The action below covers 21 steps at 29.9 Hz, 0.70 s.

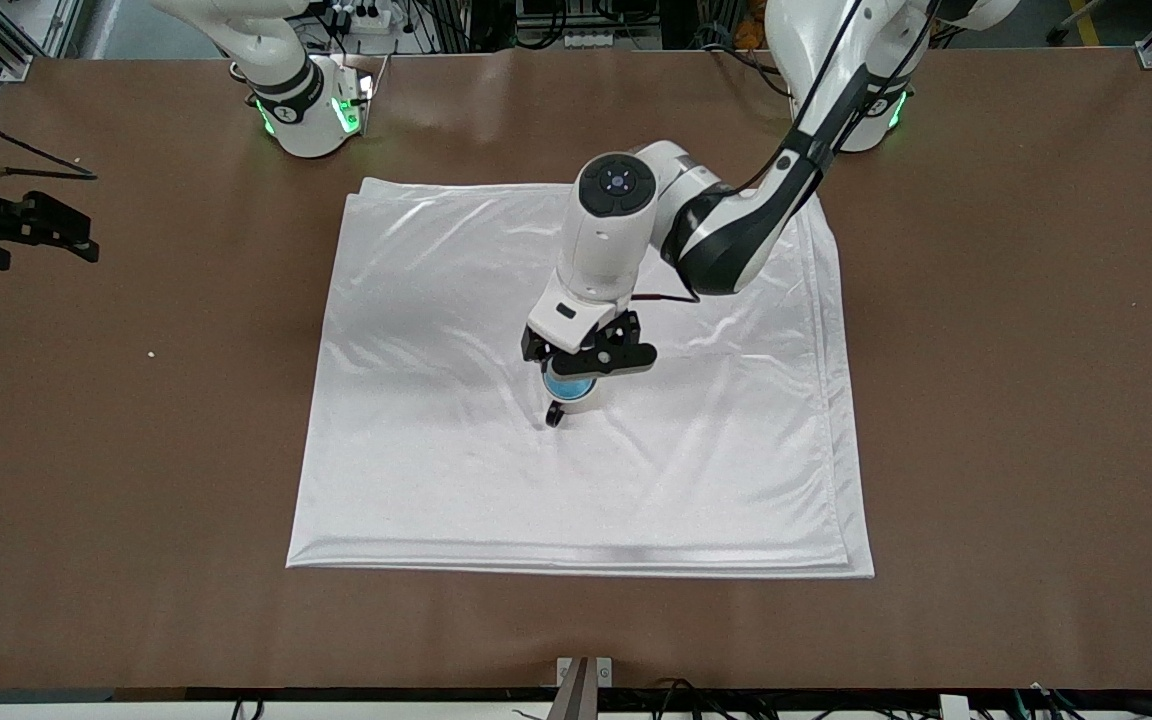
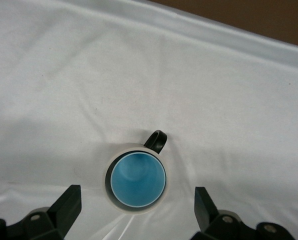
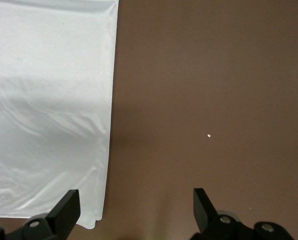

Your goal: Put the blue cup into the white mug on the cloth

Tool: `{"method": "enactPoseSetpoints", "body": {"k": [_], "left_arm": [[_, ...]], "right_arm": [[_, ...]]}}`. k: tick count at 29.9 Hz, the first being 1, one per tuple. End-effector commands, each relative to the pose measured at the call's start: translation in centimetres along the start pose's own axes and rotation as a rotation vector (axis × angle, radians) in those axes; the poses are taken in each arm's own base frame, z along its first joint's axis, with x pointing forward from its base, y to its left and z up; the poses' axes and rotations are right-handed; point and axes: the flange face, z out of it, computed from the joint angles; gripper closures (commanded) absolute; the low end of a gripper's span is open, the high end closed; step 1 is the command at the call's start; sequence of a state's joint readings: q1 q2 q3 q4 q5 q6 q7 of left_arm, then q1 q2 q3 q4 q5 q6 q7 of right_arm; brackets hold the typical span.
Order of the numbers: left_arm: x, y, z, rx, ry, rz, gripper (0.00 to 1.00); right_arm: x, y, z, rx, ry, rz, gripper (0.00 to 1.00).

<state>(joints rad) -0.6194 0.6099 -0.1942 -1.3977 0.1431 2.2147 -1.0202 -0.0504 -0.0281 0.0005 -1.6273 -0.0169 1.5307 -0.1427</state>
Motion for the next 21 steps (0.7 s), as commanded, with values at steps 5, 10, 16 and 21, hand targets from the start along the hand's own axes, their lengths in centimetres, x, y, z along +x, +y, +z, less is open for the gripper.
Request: {"method": "enactPoseSetpoints", "body": {"k": [5, 10, 16, 21], "left_arm": [[0.9, -1.7, -7.6, 0.044, 0.043, -0.02, 0.0], [2.2, -3.7, -11.7, 0.078, 0.047, -0.05, 0.0], [2.7, -6.1, -16.4, 0.121, 0.039, -0.085, 0.0], [3.7, -8.7, -20.1, 0.145, 0.044, -0.122, 0.0]], "right_arm": [[-0.1, 0.1, -0.6, -0.012, 0.007, -0.012, 0.0], [-0.1, 0.2, -0.7, -0.014, 0.008, -0.012, 0.0], [-0.2, 0.5, -0.7, -0.014, 0.011, -0.035, 0.0], [-0.1, 0.5, -1.0, -0.018, 0.016, -0.041, 0.0]]}}
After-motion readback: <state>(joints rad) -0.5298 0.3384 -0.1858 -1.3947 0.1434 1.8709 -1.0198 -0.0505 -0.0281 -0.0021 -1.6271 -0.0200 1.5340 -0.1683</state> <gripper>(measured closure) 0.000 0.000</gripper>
